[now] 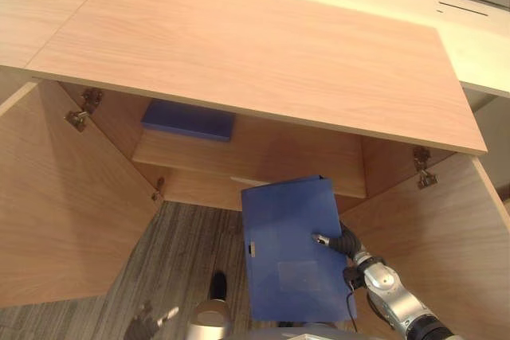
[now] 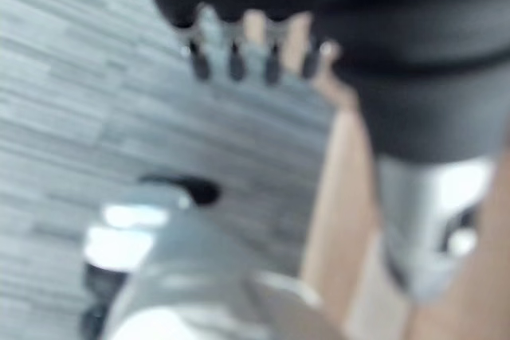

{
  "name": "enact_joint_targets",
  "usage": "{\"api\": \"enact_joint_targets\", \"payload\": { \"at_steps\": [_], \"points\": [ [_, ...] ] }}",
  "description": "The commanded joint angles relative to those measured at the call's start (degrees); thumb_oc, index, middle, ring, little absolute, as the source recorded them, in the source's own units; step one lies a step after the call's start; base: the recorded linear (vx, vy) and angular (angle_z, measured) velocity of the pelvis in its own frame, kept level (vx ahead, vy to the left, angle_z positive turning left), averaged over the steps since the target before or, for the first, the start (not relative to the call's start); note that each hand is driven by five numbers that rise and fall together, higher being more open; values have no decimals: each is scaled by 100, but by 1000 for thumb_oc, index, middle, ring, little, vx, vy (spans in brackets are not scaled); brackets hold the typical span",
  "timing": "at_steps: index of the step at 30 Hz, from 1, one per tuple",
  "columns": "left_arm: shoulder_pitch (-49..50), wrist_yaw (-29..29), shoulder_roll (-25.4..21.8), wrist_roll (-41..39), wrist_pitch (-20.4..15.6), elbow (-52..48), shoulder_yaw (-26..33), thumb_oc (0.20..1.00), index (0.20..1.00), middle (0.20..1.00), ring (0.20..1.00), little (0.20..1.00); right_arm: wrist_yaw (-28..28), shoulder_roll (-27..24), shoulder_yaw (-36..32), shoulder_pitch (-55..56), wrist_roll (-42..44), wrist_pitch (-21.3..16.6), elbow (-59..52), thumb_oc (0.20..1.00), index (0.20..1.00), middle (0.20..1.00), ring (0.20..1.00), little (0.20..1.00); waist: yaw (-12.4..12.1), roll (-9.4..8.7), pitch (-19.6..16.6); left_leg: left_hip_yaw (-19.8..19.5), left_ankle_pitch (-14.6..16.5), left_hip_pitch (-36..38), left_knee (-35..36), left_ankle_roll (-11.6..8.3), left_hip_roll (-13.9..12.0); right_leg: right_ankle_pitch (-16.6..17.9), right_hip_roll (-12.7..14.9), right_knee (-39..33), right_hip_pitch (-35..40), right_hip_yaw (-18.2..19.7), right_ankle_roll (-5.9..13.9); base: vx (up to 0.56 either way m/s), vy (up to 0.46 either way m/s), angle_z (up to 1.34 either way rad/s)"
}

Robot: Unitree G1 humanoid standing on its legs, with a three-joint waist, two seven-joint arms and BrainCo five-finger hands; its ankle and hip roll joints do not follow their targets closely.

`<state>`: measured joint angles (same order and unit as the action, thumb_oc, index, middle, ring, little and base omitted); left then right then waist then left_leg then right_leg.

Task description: Put the empty folder in the office cabinet

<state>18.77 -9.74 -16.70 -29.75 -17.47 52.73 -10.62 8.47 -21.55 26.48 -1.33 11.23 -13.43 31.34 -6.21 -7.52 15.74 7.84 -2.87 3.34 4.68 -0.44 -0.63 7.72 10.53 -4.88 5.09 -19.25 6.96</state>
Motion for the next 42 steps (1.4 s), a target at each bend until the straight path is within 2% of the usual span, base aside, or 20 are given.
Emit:
{"api": "enact_joint_targets", "payload": {
  "at_steps": [1, 2, 4, 5, 8, 13, 14, 17, 18, 21, 26, 28, 31, 32, 34, 39, 42],
  "points": [
    [-235, -49, -216, 393, -477, -337, -150, 1000, 1000, 1000, 1000, 1000, -108, -215, -185, -462, 59, -313, -263, 200, 200, 200, 200, 200, -62, 460, -74, 271, 747, 105, -258, 365, 91, -222, 161, 471, -307, 133, 484, 26, 47, -6],
    [-257, -43, -217, 381, -473, -320, -155, 1000, 1000, 1000, 1000, 1000, -123, -218, -199, -468, 62, -305, -251, 200, 200, 200, 200, 200, -43, 460, -69, 280, 763, 115, -267, 362, 101, -192, 150, 440, -333, 142, 491, 73, 53, -7],
    [-357, 28, -224, 324, -379, -299, -161, 1000, 1000, 1000, 1000, 1000, -246, -218, -325, -467, 69, -231, -157, 200, 200, 200, 200, 200, 90, 438, -47, 329, 891, 210, -319, 349, 164, 84, 67, 169, -529, 248, 567, 186, 71, -18],
    [-398, 70, -244, 291, -322, -333, -145, 1000, 1000, 1000, 1000, 1000, -248, -236, -430, -473, 86, -233, -32, 200, 200, 200, 200, 200, 159, 442, -59, 334, 1056, 324, -366, 317, 171, 223, 25, 29, -703, 301, 673, 242, 37, -16],
    [-406, 164, -246, 254, -163, -407, -131, 1000, 1000, 1000, 1000, 1000, -210, -260, -663, -465, 146, -234, 197, 200, 200, 200, 200, 200, 224, 443, 4, 400, 1314, 451, -692, 307, 166, 182, -25, -12, -1130, 196, 714, 236, -15, -5],
    [-285, 304, -138, 537, -196, -308, -136, 1000, 1000, 1000, 1000, 1000, -146, -285, -851, -460, 269, -237, 400, 200, 200, 200, 200, 200, 248, 383, 85, 207, 1520, 599, -1033, 366, 253, 195, -51, -12, -1360, 193, 683, 215, -71, 23],
    [-285, 342, -96, 615, -243, -228, -148, 1000, 1000, 1000, 1000, 1000, -125, -289, -880, -446, 288, -217, 419, 200, 200, 200, 200, 200, 295, 317, 113, 157, 1510, 589, -1099, 421, 328, 255, -27, -12, -1373, 292, 629, 252, -103, 63],
    [-339, 267, -25, 754, -370, 37, -197, 1000, 1000, 1000, 1000, 1000, -65, -271, -923, -346, 277, -203, 563, 200, 200, 200, 200, 200, 463, 273, 0, -152, 1571, 606, -1137, 486, 424, 295, -110, -12, -1335, 882, 566, 314, -90, 70],
    [-358, 223, -15, 764, -374, 48, -232, 1000, 1000, 1000, 1000, 1000, -19, -270, -942, -318, 311, -187, 600, 200, 200, 200, 200, 200, 501, 278, -29, -166, 1586, 620, -1133, 474, 411, 306, -117, -12, -1296, 971, 556, 358, -100, 58],
    [-399, 200, -31, 847, -431, 40, -300, 1000, 1000, 1000, 1000, 1000, 63, -231, -966, -258, 428, -151, 680, 200, 200, 200, 200, 200, 540, 293, -91, -117, 1627, 653, -1109, 436, 360, 238, -101, -12, -1207, 989, 527, 269, -97, 44],
    [-496, 209, -52, 805, -308, 17, -389, 1000, 1000, 1000, 1000, 1000, 6, -141, -903, -333, 757, -45, 755, 200, 200, 200, 200, 200, 566, 302, -128, -38, 1711, 644, -1201, 394, 304, 213, -69, -12, -1080, 959, 450, 177, -66, -1],
    [-573, 108, 2, 883, -169, -20, -528, 1000, 1000, 1000, 1000, 1000, -422, 31, -865, -405, 1020, 87, 755, 200, 200, 200, 200, 200, 608, 353, -95, -54, 1740, 646, -1237, 353, 236, 154, -125, 30, -1014, 1042, 354, 245, -57, 8],
    [-666, 128, 51, 906, -113, -59, -667, 1000, 1000, 1000, 1000, 1000, -953, 228, -827, -530, 1392, 258, 693, 200, 200, 200, 200, 200, 635, 415, -24, -39, 1717, 594, -1196, 348, 186, 140, -132, 196, -1149, 1120, 330, 84, -17, 12],
    [-666, 128, 51, 906, -113, -59, -667, 1000, 1000, 1000, 1000, 1000, -953, 228, -827, -530, 1392, 258, 693, 200, 200, 200, 200, 200, 635, 415, -24, -39, 1717, 594, -1196, 348, 186, 140, -132, 196, -1149, 1120, 330, 0, 0, 0],
    [-783, 205, 133, 785, -104, -48, -810, 1000, 1000, 1000, 1000, 1000, -1491, 504, -900, -724, 1927, 401, 772, 200, 200, 200, 200, 200, 647, 489, 108, -34, 1684, 460, -1211, 344, 165, 102, -133, 331, -1347, 1176, 312, 39, 0, -7],
    [-833, 374, 268, 718, -86, -27, -1038, 1000, 1000, 1000, 1000, 1000, -1996, 793, -991, -1004, 2049, 311, 993, 200, 200, 200, 200, 200, 616, 598, 284, -107, 1657, 347, -1234, 354, 189, 67, -131, 437, -1512, 1223, 266, 83, -11, -2],
    [-834, 473, 311, 652, -162, 22, -1257, 1000, 1000, 1000, 1000, 1000, -2287, 921, -1162, -1362, 2652, 278, 1331, 200, 200, 200, 200, 200, 501, 684, 390, -201, 1634, 284, -1241, 334, 181, 35, -97, 542, -1584, 1149, 225, 99, -54, -2]
  ]
}}
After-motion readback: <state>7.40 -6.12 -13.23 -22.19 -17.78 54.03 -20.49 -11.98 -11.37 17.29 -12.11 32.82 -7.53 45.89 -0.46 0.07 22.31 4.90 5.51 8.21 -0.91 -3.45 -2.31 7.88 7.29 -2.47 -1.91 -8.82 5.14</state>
